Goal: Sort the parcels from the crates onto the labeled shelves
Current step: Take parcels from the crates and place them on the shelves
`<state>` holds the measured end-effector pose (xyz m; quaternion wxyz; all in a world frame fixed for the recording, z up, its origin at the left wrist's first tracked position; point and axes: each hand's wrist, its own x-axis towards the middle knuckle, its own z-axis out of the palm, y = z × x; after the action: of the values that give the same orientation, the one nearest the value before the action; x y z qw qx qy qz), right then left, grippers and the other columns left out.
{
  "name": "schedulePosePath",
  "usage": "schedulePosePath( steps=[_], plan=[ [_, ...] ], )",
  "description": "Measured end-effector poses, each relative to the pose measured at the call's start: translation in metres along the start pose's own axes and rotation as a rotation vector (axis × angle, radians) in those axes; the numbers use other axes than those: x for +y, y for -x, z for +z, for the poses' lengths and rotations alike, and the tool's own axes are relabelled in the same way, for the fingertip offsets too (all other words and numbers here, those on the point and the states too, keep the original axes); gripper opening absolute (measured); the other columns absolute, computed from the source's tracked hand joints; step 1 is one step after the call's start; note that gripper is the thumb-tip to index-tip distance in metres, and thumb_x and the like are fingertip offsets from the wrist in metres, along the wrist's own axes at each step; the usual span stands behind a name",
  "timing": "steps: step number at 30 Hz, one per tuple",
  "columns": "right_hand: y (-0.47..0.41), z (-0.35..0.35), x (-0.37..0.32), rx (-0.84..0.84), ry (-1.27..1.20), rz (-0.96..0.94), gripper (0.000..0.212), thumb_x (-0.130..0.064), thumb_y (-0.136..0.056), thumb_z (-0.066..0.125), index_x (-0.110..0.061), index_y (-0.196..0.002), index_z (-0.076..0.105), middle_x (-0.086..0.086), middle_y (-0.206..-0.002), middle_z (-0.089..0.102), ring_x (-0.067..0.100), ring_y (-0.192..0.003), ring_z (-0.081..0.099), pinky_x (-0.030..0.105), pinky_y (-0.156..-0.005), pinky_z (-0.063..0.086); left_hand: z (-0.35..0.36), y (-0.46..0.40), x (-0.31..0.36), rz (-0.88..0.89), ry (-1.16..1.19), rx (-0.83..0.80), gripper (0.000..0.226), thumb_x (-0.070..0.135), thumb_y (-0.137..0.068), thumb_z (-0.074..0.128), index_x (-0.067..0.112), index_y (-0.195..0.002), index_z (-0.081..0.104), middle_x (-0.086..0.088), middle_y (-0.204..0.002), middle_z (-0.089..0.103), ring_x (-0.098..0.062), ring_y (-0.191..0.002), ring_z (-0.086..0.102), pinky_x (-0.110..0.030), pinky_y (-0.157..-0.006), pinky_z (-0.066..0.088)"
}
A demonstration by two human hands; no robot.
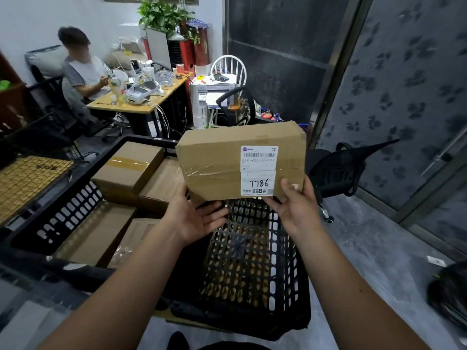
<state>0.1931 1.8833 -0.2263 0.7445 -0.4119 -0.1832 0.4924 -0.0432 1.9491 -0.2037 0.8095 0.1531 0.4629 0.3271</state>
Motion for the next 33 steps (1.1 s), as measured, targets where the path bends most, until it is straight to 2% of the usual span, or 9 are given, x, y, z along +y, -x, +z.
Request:
schedulePosePath(
  steps=[4,8,12,15,18,21,25,28,33],
  plan=[
    [-0.005,-0.010,-0.012,0.019,-0.012,0.004,0.065,-0.012,-0.090,0.072,-0.024,-0.149,0.048,0.008,-0.138,0.067,0.035,-0.122,0.068,0.064,-0.093,0.057,-0.003,0.005,0.011,0.169,-0.324,0.188,0.068,0.065,-0.091,0.066,0.022,-0.141,0.049,-0.011,-0.136,0.060,-0.036,-0.111,0.066,-0.053,-0.087,0.060],
    [-0.008,-0.013,-0.020,0.024,0.072,-0.012,0.066,-0.019,-0.086,0.076,-0.024,-0.147,0.050,0.010,-0.134,0.070,0.034,-0.118,0.070,0.060,-0.089,0.059,-0.014,0.002,0.019,0.713,-0.754,0.407,0.092,0.042,-0.087,0.082,0.043,-0.158,0.023,-0.003,-0.161,0.036,-0.024,-0.130,0.054,-0.050,-0.105,0.052],
    [-0.007,-0.004,-0.022,0.033,0.179,0.011,0.065,-0.024,-0.082,0.082,-0.027,-0.141,0.055,0.010,-0.129,0.072,0.034,-0.117,0.070,0.058,-0.085,0.061,-0.029,0.013,0.023,1.040,-1.210,0.226,0.122,0.012,-0.081,0.087,0.056,-0.159,0.004,0.009,-0.173,-0.007,-0.020,-0.158,0.011,-0.042,-0.120,0.025],
    [-0.011,0.002,-0.024,0.060,0.217,0.001,0.056,-0.022,-0.090,0.079,-0.030,-0.140,0.056,0.008,-0.129,0.072,0.031,-0.117,0.071,0.055,-0.085,0.062,-0.040,0.015,0.030,1.142,-1.525,0.032,0.131,0.016,-0.073,0.094,0.062,-0.157,0.004,0.012,-0.174,-0.001,-0.017,-0.160,0.006,-0.055,-0.126,0.022],
    [-0.011,0.010,-0.025,0.030,0.261,-0.047,0.064,-0.024,-0.095,0.075,-0.038,-0.150,0.045,-0.001,-0.134,0.069,0.026,-0.120,0.069,0.051,-0.086,0.061,-0.042,0.015,0.027,1.095,-1.499,-0.159,0.125,0.025,-0.069,0.097,0.049,-0.161,0.016,0.031,-0.159,0.028,0.001,-0.149,0.028,-0.042,-0.123,0.033],
    [-0.005,0.017,-0.023,-0.081,0.353,-0.067,0.085,-0.027,-0.091,0.079,-0.047,-0.158,0.030,-0.016,-0.147,0.057,0.018,-0.130,0.061,0.064,-0.102,0.052,-0.031,0.015,0.014,0.996,-1.307,-0.142,0.123,0.021,-0.067,0.098,0.046,-0.160,0.022,0.047,-0.141,0.032,0.005,-0.138,0.036,-0.028,-0.114,0.034],
    [0.006,0.027,-0.011,-0.210,0.740,-0.134,0.095,-0.047,-0.081,0.085,-0.067,-0.151,0.025,-0.016,-0.158,0.041,0.017,-0.146,0.041,0.057,-0.114,0.043,-0.015,0.012,-0.008,1.024,-1.101,-0.063,0.120,0.017,-0.068,0.098,0.043,-0.159,0.024,0.032,-0.148,0.041,0.012,-0.137,0.038,-0.016,-0.112,0.036],
    [0.016,0.032,-0.003,-0.175,0.910,-0.169,0.090,-0.058,-0.087,0.076,-0.070,-0.152,0.016,-0.007,-0.161,0.033,0.018,-0.147,0.036,0.053,-0.118,0.038,-0.006,0.009,-0.023,1.075,-1.036,0.031,0.122,0.022,-0.070,0.097,0.035,-0.163,0.020,0.018,-0.156,0.041,0.001,-0.141,0.039,-0.021,-0.112,0.037],
    [0.030,0.027,-0.001,-0.262,0.792,-0.213,0.089,-0.028,-0.095,0.076,-0.059,-0.157,0.020,-0.028,-0.146,0.051,0.005,-0.132,0.055,0.046,-0.106,0.053,-0.009,0.005,-0.037,1.098,-1.066,0.069,0.123,0.030,-0.071,0.097,0.036,-0.163,0.016,0.017,-0.158,0.037,0.006,-0.139,0.038,-0.011,-0.104,0.034]
  ],
)
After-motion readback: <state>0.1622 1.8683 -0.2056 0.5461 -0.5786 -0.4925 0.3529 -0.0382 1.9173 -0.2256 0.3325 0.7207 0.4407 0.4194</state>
